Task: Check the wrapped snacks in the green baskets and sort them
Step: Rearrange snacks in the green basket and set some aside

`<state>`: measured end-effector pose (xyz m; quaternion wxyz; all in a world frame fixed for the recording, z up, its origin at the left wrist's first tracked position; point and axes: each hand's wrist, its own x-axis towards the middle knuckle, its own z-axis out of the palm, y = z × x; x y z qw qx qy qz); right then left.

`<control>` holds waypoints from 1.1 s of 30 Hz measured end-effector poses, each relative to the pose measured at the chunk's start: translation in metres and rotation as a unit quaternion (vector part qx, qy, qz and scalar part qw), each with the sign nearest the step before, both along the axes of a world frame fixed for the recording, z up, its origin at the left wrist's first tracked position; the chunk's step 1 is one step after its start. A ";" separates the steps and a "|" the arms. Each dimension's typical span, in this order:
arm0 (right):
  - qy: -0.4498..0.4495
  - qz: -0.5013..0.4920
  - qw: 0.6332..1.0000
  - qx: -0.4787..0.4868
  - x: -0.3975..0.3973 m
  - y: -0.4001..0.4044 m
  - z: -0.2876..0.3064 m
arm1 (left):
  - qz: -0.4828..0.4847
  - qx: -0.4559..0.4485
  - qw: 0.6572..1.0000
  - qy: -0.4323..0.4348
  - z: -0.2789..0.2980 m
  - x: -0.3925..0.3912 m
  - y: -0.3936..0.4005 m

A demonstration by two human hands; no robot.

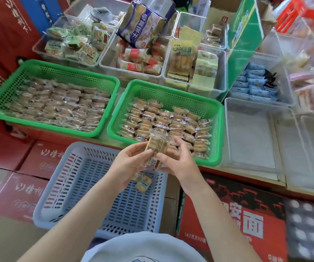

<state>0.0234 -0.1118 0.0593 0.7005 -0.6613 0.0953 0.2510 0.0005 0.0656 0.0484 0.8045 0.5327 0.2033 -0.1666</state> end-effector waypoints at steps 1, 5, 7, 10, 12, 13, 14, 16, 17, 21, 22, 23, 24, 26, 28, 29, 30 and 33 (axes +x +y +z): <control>0.019 -0.006 1.000 -0.022 -0.003 0.011 -0.010 | -0.014 0.012 1.000 0.008 -0.007 0.000 0.010; 0.114 -0.057 0.987 -0.101 -0.015 0.050 -0.069 | -0.042 0.146 0.983 0.098 -0.061 -0.007 0.060; 0.196 -0.083 0.972 -0.103 -0.023 0.069 -0.103 | -0.065 0.199 0.966 0.151 -0.090 -0.015 0.085; 0.315 -0.117 0.933 -0.124 -0.035 0.090 -0.147 | -0.122 0.230 0.946 0.193 -0.120 -0.025 0.106; 0.355 -0.144 0.915 -0.125 -0.039 0.101 -0.164 | -0.144 0.239 0.938 0.205 -0.133 -0.029 0.112; 0.364 -0.163 0.909 -0.123 -0.039 0.105 -0.172 | -0.151 0.241 0.935 0.210 -0.138 -0.029 0.113; 0.364 -0.182 0.905 -0.123 -0.038 0.108 -0.180 | -0.158 0.241 0.933 0.214 -0.142 -0.030 0.114; 0.342 -0.206 0.909 -0.122 -0.035 0.110 -0.198 | -0.164 0.236 0.932 0.220 -0.148 -0.029 0.115; 0.335 -0.219 0.909 -0.115 -0.034 0.110 -0.204 | -0.167 0.236 0.931 0.221 -0.151 -0.028 0.115; 0.361 -0.274 0.888 -0.076 -0.031 0.108 -0.219 | -0.192 0.236 0.926 0.225 -0.150 -0.024 0.112; 0.366 -0.274 0.885 -0.087 -0.030 0.107 -0.217 | -0.197 0.235 0.925 0.223 -0.147 -0.023 0.110; 0.367 -0.258 0.886 -0.115 -0.030 0.105 -0.212 | -0.201 0.235 0.926 0.216 -0.143 -0.021 0.108; 0.360 -0.230 0.890 -0.159 -0.031 0.104 -0.202 | -0.205 0.238 0.927 0.204 -0.138 -0.020 0.106; 0.311 -0.160 0.906 -0.238 -0.033 0.096 -0.178 | -0.211 0.259 0.930 0.153 -0.123 -0.016 0.100; 0.239 -0.126 0.928 -0.256 -0.030 0.085 -0.145 | -0.202 0.290 0.934 0.057 -0.107 -0.008 0.091; 0.198 -0.123 0.937 -0.259 -0.024 0.079 -0.127 | -0.195 0.321 0.927 -0.005 -0.099 -0.003 0.087; 0.153 -0.120 0.944 -0.269 -0.016 0.073 -0.107 | -0.185 0.370 0.907 -0.075 -0.091 0.002 0.082; 0.029 -0.108 0.944 -0.310 0.014 0.060 -0.058 | -0.145 0.537 0.781 -0.283 -0.083 0.025 0.071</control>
